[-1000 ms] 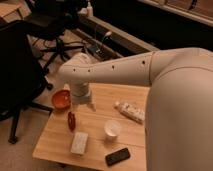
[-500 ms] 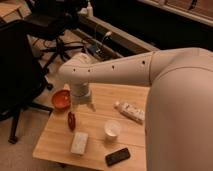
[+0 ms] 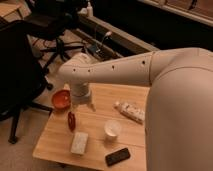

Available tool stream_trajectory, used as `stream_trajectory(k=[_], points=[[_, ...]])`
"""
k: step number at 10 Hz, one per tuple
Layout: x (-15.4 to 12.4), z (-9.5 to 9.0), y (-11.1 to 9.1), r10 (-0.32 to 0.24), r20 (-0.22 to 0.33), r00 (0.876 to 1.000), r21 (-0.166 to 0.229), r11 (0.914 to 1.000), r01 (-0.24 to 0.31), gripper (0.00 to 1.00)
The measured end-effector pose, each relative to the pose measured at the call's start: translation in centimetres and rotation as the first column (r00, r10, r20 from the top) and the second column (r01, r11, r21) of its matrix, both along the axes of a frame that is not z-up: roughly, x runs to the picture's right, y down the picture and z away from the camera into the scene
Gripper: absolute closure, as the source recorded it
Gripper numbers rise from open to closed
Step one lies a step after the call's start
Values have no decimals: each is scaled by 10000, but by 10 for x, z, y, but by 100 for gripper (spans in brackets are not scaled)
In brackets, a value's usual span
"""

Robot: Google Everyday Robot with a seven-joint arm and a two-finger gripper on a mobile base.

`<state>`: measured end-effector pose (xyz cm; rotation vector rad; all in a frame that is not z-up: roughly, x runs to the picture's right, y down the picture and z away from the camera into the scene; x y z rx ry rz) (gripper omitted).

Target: Stand the bottle upright

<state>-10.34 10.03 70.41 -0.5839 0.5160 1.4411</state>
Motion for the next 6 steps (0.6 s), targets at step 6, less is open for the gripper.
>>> stream_trajectory(k=[6], points=[[64, 47, -56, -3937, 1345, 9093, 3204, 8857, 3361, 35]])
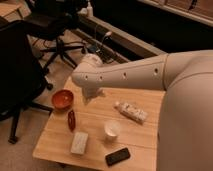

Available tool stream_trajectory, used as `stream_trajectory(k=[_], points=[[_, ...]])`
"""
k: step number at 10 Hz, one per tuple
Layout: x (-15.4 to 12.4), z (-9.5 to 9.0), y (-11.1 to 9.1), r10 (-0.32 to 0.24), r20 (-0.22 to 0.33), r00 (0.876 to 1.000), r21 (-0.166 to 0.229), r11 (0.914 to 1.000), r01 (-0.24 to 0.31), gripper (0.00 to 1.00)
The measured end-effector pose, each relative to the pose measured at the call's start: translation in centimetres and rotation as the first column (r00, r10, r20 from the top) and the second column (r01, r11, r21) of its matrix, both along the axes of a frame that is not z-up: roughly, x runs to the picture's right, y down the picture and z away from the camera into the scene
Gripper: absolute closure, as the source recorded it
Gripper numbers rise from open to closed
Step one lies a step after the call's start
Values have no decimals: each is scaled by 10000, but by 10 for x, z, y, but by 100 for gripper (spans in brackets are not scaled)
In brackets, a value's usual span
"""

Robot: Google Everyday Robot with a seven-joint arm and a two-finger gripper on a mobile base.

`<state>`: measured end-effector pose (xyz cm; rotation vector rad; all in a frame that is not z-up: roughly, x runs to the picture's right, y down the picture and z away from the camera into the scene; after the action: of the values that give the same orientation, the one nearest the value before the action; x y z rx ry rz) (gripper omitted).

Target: Stand the bottle upright

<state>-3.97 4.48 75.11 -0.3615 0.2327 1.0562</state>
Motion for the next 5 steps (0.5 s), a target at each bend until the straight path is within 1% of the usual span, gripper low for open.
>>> stream_trajectory(k=[1, 2, 3, 4, 5], points=[[17, 10, -6, -931, 511, 9943, 365, 9952, 913, 35], [33, 20, -10, -1555, 890, 9838, 551, 9870, 1510, 35], [45, 26, -13, -1892, 1097, 9758, 643, 9810, 1830, 35], [62, 34, -17, -2359, 1378, 9620, 806, 9707, 2265, 35], [70, 39, -19, -2626, 1533, 9527, 909, 9637, 2510, 35]])
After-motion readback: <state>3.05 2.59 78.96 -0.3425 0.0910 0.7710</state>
